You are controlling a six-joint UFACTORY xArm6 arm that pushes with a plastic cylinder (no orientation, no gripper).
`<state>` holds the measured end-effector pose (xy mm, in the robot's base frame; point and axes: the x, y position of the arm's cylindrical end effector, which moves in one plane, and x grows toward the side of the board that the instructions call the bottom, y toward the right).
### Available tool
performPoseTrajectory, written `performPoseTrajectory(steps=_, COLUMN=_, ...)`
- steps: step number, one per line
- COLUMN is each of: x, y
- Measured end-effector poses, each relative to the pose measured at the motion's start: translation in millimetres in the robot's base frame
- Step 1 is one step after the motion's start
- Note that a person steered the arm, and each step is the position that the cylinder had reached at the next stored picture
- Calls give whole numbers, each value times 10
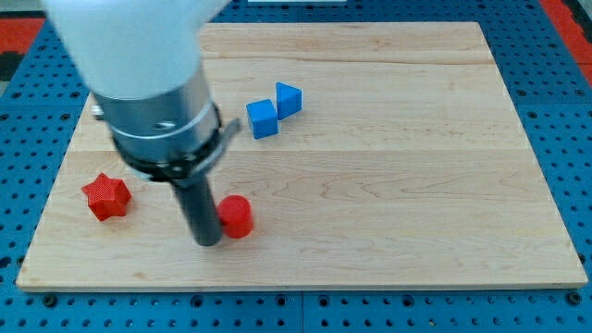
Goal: Dreg the red circle at the bottom right of the blue cube
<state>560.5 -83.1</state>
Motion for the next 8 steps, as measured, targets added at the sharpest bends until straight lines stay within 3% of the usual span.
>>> performPoseTrajectory(steps=1, x=-379, y=179)
performPoseTrajectory(steps=2, x=-425, y=647)
performPoseTrajectory(steps=3, x=-156, y=876)
performPoseTrajectory(steps=4, x=-271, y=952)
performPoseTrajectory(steps=6, x=-1152, y=483)
performPoseTrajectory(steps=8, x=-1749, y=471)
